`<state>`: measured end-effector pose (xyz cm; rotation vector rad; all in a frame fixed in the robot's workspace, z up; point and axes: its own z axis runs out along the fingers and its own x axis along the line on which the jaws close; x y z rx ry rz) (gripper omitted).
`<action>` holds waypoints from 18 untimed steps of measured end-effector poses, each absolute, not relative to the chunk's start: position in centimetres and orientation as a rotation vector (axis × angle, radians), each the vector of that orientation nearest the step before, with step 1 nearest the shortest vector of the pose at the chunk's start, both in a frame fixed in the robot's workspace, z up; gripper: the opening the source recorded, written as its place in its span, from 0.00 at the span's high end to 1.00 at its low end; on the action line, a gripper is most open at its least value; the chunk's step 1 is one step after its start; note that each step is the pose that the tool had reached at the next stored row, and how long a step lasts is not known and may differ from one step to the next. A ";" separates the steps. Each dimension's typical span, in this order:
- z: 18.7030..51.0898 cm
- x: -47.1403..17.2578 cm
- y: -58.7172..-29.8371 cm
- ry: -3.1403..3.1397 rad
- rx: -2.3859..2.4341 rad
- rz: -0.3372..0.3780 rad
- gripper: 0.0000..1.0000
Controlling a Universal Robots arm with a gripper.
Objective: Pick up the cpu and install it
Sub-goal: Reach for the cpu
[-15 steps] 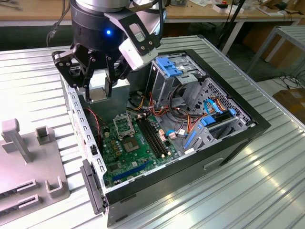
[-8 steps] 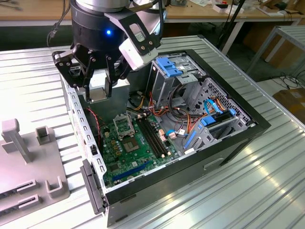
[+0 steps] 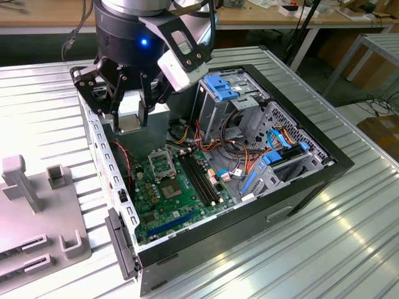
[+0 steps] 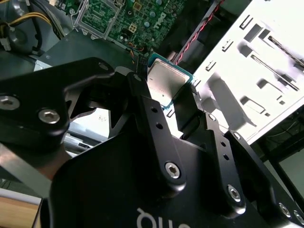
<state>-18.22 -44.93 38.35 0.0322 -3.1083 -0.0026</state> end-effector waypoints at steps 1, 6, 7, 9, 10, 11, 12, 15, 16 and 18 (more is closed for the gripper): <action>38.3 -18.1 -44.9 -3.108 0.032 -0.003 0.53; 38.3 -17.4 -44.9 -3.108 0.032 -0.003 0.53; 38.3 -17.2 -44.9 -3.108 0.032 -0.003 0.53; 38.3 -16.9 -44.9 -3.108 0.032 -0.003 0.53; 38.3 -16.8 -44.9 -3.108 0.032 -0.003 0.53; 38.3 -16.7 -44.9 -3.108 0.032 -0.002 0.53; 38.3 -16.6 -44.9 -3.108 0.032 -0.003 0.53; 38.3 -16.2 -44.9 -3.108 0.032 -0.002 0.53; 38.3 -16.2 -44.9 -3.108 0.032 -0.003 0.53; 38.3 -16.2 -44.9 -3.108 0.032 -0.003 0.53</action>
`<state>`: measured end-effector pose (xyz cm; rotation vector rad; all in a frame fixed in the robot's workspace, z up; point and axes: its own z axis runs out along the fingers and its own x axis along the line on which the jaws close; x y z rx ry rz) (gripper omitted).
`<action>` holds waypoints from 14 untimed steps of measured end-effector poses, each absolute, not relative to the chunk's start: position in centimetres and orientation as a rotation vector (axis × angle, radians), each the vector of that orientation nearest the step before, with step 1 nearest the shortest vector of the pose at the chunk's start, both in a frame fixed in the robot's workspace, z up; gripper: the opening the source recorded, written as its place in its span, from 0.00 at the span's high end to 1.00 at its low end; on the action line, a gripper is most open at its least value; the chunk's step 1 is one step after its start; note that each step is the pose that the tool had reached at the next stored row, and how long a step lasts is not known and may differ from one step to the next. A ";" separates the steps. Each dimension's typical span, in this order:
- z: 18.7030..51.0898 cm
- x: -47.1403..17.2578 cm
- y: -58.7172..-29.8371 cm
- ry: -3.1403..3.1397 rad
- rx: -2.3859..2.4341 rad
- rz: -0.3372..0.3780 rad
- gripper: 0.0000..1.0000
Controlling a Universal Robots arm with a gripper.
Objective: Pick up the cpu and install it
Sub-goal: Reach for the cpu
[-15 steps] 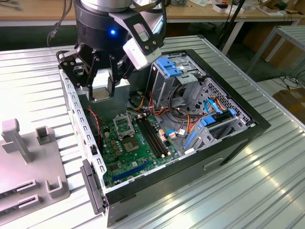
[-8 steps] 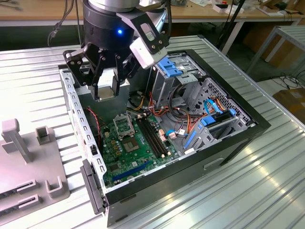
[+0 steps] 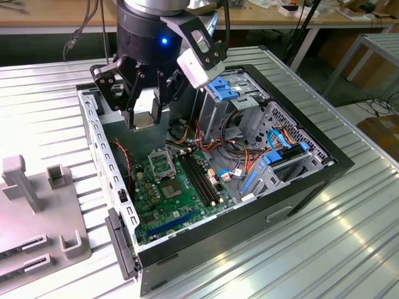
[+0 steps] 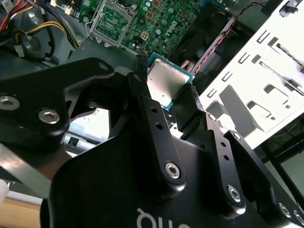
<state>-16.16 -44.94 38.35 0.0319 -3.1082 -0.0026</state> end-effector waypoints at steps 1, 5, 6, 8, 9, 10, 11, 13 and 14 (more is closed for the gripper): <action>38.3 -16.1 -44.9 -3.108 0.032 -0.003 0.53; 38.3 -16.0 -44.9 -3.108 0.032 -0.003 0.53; 38.3 -16.0 -44.9 -3.108 0.032 -0.003 0.53; 38.3 -16.0 -44.9 -3.108 0.032 -0.003 0.53; 38.3 -16.0 -44.9 -3.108 0.032 -0.002 0.53; 38.3 -16.0 -44.9 -3.108 0.032 -0.003 0.53; 38.3 -16.0 -44.9 -3.108 0.032 -0.003 0.53; 38.3 -15.9 -44.9 -3.108 0.033 -0.003 0.53; 38.3 -15.8 -44.9 -3.108 0.032 -0.003 0.53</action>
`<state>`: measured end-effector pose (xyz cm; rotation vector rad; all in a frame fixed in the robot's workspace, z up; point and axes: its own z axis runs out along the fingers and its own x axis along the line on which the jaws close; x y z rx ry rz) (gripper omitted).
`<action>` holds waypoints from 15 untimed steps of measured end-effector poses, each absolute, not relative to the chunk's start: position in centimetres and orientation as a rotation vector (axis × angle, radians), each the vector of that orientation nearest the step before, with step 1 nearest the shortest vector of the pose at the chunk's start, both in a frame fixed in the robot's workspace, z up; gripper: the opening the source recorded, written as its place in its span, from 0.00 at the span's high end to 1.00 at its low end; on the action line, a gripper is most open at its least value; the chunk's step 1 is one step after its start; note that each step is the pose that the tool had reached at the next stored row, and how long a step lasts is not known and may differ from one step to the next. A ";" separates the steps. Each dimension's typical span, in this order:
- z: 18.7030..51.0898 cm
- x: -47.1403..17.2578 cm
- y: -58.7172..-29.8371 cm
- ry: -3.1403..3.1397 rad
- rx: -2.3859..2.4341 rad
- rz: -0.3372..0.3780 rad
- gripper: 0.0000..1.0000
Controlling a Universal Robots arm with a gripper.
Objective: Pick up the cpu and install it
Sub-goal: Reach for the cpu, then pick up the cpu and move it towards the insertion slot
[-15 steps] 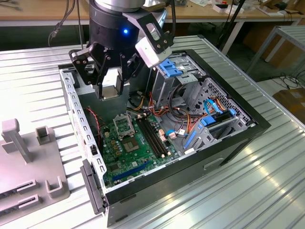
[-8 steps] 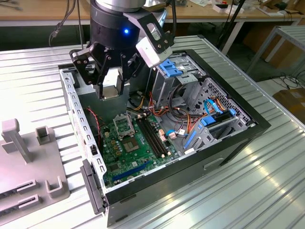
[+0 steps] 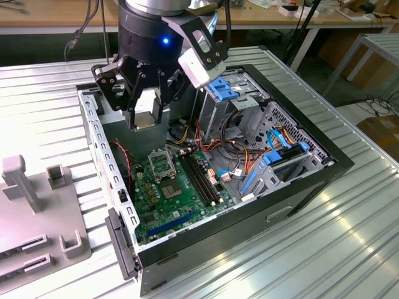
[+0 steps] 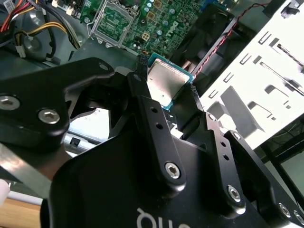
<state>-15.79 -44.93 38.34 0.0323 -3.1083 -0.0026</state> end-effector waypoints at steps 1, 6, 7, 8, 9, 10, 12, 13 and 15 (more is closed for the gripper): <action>38.3 -15.6 -44.9 -3.108 0.032 -0.003 0.53; 38.3 -14.3 -44.9 -3.108 0.032 -0.003 0.53; 38.3 -14.2 -44.9 -3.108 0.032 -0.003 0.53; 38.3 -14.1 -44.9 -3.108 0.032 -0.003 0.53; 38.3 -14.1 -44.9 -3.108 0.032 -0.003 0.53; 38.3 -14.0 -44.9 -3.108 0.032 -0.003 0.53; 38.3 -13.9 -44.9 -3.108 0.032 -0.003 0.53; 38.3 -13.9 -44.9 -3.108 0.032 -0.003 0.53; 38.3 -13.8 -44.9 -3.108 0.032 -0.003 0.53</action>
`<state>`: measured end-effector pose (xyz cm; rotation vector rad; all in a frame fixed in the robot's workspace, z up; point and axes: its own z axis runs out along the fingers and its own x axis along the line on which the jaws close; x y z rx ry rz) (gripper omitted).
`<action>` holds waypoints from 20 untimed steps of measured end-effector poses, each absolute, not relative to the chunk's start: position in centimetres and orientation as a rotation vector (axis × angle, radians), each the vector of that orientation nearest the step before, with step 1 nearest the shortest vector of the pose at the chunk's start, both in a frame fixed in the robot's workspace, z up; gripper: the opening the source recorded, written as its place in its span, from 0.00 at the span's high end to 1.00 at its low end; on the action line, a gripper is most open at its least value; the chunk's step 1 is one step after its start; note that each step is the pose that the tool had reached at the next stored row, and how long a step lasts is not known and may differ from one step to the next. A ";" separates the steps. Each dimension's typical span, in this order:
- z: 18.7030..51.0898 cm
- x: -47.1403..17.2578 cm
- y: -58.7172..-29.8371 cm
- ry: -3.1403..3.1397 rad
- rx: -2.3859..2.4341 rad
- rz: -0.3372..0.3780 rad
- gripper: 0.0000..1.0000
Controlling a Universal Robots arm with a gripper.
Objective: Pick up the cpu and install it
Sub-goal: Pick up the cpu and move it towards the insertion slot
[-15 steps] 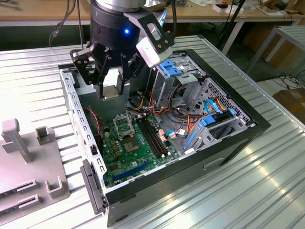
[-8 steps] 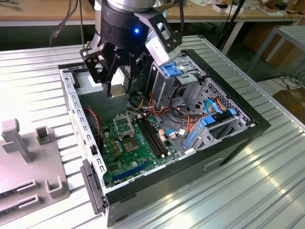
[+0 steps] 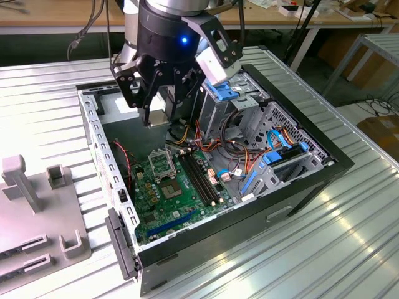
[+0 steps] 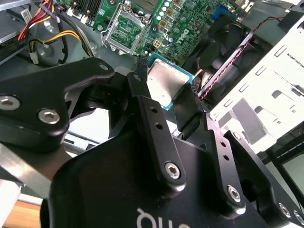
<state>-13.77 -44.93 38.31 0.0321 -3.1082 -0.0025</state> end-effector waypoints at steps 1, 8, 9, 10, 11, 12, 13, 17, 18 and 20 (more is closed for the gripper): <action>38.3 -13.7 -44.9 -3.108 0.032 -0.003 0.53; 38.2 -13.7 -45.3 -3.108 0.032 -0.002 0.53; 38.2 -13.7 -45.3 -3.108 0.032 -0.003 0.53; 38.2 -13.7 -45.4 -3.108 0.032 -0.003 0.53; 38.2 -13.7 -45.4 -3.108 0.032 -0.003 0.53; 38.2 -13.7 -45.5 -3.108 0.032 -0.003 0.53; 38.2 -13.7 -45.5 -3.108 0.032 -0.003 0.53; 38.1 -13.7 -45.6 -3.108 0.032 -0.002 0.53; 38.1 -13.7 -45.6 -3.108 0.032 -0.002 0.53; 38.1 -13.7 -45.6 -3.108 0.032 -0.003 0.53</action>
